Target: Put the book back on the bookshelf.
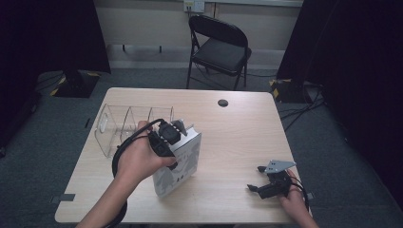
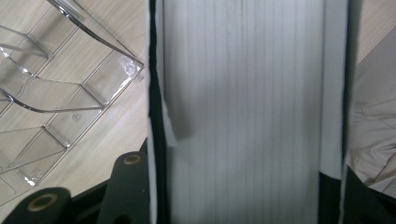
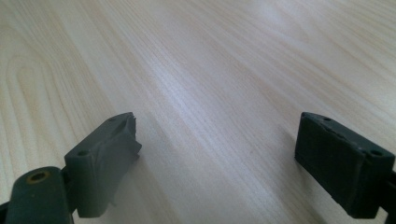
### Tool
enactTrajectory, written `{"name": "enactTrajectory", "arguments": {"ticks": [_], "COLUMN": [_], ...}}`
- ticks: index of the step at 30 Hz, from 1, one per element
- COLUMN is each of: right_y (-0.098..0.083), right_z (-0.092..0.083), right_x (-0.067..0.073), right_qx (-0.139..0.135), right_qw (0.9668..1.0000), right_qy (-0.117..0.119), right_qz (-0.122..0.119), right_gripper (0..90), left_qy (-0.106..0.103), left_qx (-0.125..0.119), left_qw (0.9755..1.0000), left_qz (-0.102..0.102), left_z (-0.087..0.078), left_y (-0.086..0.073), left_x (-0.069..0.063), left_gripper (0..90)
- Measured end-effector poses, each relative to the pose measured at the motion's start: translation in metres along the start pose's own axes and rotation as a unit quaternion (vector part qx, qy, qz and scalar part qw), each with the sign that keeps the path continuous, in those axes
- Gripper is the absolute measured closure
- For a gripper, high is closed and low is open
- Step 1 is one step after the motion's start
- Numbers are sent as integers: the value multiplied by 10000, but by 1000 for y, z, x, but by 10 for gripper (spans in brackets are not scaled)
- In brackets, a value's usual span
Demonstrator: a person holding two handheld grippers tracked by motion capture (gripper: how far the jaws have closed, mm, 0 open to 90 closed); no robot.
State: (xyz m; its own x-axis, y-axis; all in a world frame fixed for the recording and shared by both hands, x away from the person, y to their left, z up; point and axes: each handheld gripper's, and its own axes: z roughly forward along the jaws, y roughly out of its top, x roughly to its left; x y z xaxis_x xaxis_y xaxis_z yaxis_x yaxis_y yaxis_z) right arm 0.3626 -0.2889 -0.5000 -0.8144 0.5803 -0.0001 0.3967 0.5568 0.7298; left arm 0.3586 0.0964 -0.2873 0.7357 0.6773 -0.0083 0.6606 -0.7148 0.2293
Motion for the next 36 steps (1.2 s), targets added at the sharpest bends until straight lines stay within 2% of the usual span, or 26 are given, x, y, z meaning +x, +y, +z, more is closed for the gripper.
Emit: {"name": "enactTrajectory", "arguments": {"ticks": [5,6,7,8,9,15,16,22,23,25,30,33,36], "right_y": [0,0,0,0,0,0,0,0,0,0,0,0,0], "right_z": [0,0,0,0,0,0,0,0,0,0,0,0,0], "right_x": [0,0,0,0,0,0,0,0,0,0,0,0,0], "right_qx": [1,-1,0,-1,-1,-11,-9,-9,-10,-10,-10,-10,-10], "right_qw": [10000,10000,10000,10000,10000,10000,10000,10000,10000,10000,10000,10000,10000], "right_qy": [2,2,2,2,1,-9,-8,-7,-6,-6,-7,-7,-8], "right_qz": [1,1,2,2,1,-2,2,3,3,3,3,2,2], "right_gripper": [121,121,122,121,121,121,121,121,121,121,121,121,121], "left_qy": [-33,4,-29,-9,-28,32,-3,-2,-10,-43,-82,-56,-53], "left_qx": [1,83,34,101,49,12,-24,60,48,117,49,52,176], "left_qw": [9999,9999,9999,9999,9999,9999,9999,10000,10000,9999,10000,9999,9998], "left_qz": [-133,-69,-129,-88,-149,-121,-168,-9,-43,16,27,120,93], "left_z": [-2,-3,-2,-2,-1,7,9,16,18,21,23,23,26], "left_y": [-5,-6,-7,-8,-9,-13,-13,-12,-12,-12,-12,-13,-15], "left_x": [2,3,3,4,4,7,8,7,6,6,6,6,6], "left_gripper": [530,530,530,530,530,529,529,528,528,527,526,523,520]}}
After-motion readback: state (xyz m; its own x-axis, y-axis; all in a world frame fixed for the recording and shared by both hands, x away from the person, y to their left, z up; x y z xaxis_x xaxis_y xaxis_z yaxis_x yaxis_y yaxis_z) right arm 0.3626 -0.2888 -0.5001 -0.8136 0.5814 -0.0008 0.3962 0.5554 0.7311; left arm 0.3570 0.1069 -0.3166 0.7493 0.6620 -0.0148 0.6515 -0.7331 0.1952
